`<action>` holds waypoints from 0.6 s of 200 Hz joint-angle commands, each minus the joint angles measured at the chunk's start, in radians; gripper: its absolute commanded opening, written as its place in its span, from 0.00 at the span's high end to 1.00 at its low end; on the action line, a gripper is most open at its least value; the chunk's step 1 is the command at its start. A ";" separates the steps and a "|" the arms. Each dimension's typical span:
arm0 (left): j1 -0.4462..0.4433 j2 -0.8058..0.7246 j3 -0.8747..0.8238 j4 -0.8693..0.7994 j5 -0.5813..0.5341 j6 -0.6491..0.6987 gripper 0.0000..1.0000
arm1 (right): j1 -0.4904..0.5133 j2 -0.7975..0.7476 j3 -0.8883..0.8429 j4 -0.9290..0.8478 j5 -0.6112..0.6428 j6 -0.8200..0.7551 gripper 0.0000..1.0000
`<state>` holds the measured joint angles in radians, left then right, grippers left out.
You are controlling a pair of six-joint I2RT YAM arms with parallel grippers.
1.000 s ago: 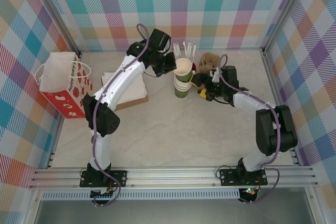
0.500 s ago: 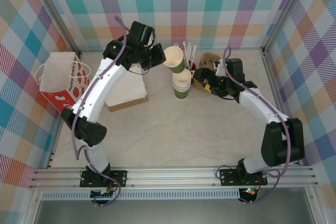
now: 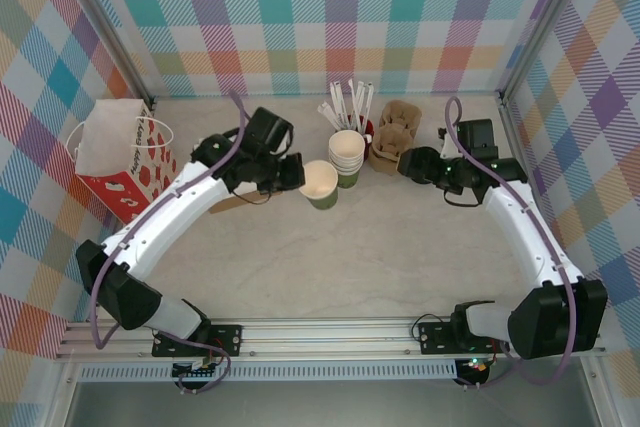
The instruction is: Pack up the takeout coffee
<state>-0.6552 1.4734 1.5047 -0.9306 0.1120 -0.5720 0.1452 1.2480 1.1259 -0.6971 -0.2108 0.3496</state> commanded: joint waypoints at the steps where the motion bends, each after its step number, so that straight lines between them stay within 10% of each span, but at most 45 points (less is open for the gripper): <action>1: -0.037 -0.017 -0.075 0.105 -0.024 -0.030 0.94 | -0.002 -0.034 0.005 -0.085 0.069 -0.061 0.00; 120: -0.113 0.076 -0.262 0.248 -0.112 -0.077 0.94 | -0.002 -0.096 -0.043 -0.124 0.122 -0.072 0.00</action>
<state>-0.7460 1.5330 1.2648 -0.7219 0.0177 -0.6216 0.1452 1.1767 1.0916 -0.7971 -0.1032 0.2974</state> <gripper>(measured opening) 0.059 0.996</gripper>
